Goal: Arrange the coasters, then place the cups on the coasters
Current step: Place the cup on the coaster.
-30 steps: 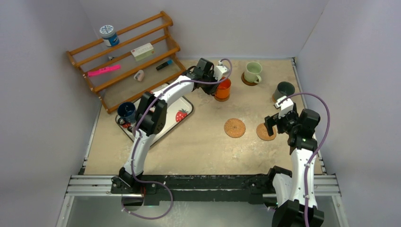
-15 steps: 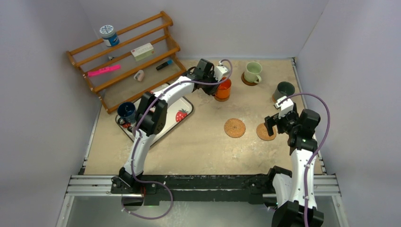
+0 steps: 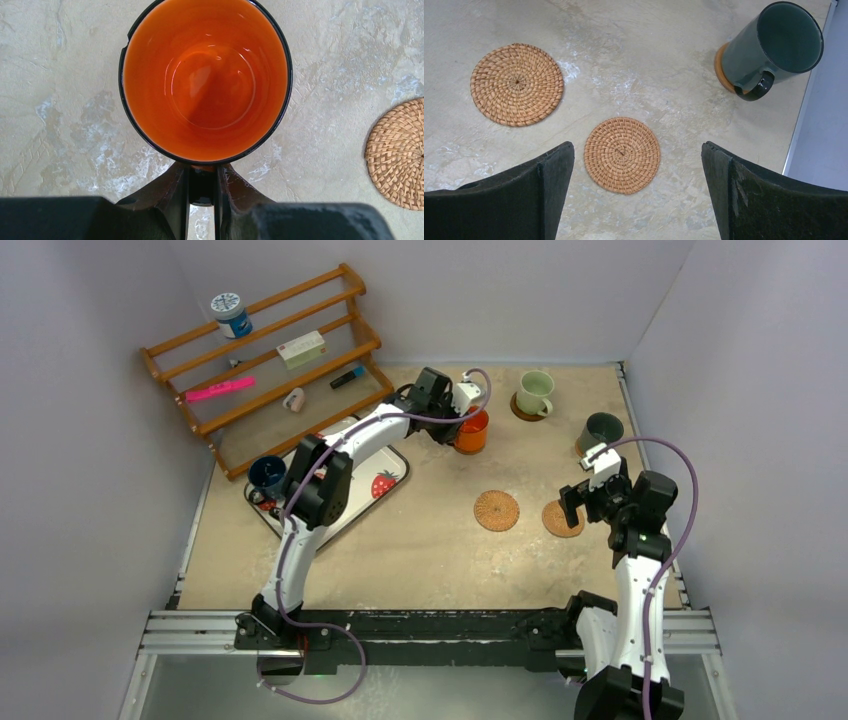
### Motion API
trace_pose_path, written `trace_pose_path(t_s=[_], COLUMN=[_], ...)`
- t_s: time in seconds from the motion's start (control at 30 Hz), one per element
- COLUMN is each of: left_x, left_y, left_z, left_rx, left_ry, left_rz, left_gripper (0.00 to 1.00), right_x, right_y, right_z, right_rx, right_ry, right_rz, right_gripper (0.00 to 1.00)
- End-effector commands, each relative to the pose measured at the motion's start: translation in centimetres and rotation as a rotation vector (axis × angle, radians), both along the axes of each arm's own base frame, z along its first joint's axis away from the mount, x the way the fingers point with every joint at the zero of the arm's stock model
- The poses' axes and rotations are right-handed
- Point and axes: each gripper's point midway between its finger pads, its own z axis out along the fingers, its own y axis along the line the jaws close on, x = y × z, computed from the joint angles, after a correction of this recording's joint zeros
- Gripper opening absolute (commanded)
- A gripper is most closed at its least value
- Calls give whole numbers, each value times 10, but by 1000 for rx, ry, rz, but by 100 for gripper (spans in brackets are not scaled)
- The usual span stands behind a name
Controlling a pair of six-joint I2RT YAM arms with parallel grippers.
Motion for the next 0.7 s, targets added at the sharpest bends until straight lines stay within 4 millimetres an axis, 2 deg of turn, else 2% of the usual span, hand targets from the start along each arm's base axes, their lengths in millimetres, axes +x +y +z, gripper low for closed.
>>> trace_pose_path(t_s=[0.0,0.3,0.67], left_x=[6,7,4], left_y=[-10,-8,-7], left_z=[60,58,56], left_rx=[-82,-63,-42], left_ry=[-124,-143,-158], left_rz=[-3,1,-5], left_gripper=[0,0,6], right_x=[0,-2,-2], right_y=[5,5,5], right_z=[5,5,5], right_rx=[-3,-3,-6], right_ry=[-28,-29,-31], right_rz=[30,32,35], right_gripper=[99,99,99])
